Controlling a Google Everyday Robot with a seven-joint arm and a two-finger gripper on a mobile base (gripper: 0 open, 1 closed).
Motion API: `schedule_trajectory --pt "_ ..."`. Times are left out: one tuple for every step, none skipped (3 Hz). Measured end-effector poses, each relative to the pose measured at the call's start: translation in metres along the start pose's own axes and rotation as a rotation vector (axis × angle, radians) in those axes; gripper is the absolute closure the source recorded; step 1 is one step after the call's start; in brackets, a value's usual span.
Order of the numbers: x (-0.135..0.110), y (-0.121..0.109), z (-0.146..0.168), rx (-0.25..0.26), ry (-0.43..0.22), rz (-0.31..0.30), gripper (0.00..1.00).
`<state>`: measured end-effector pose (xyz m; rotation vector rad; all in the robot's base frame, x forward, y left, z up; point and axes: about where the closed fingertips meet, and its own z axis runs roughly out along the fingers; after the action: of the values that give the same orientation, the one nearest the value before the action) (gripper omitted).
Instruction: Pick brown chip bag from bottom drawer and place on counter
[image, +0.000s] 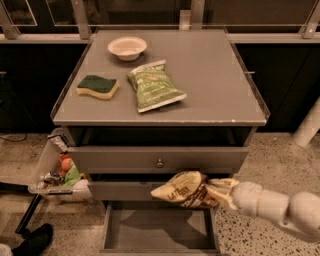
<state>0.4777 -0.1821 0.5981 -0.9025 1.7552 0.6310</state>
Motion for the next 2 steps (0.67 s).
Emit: schedule_trajectory --pt "-0.077 -0.040 -0.070 0.036 -0.135 -0.082 1.00" --pt "-0.134 -0.039 -0.129 0.003 -0.178 -0.158 1.00"
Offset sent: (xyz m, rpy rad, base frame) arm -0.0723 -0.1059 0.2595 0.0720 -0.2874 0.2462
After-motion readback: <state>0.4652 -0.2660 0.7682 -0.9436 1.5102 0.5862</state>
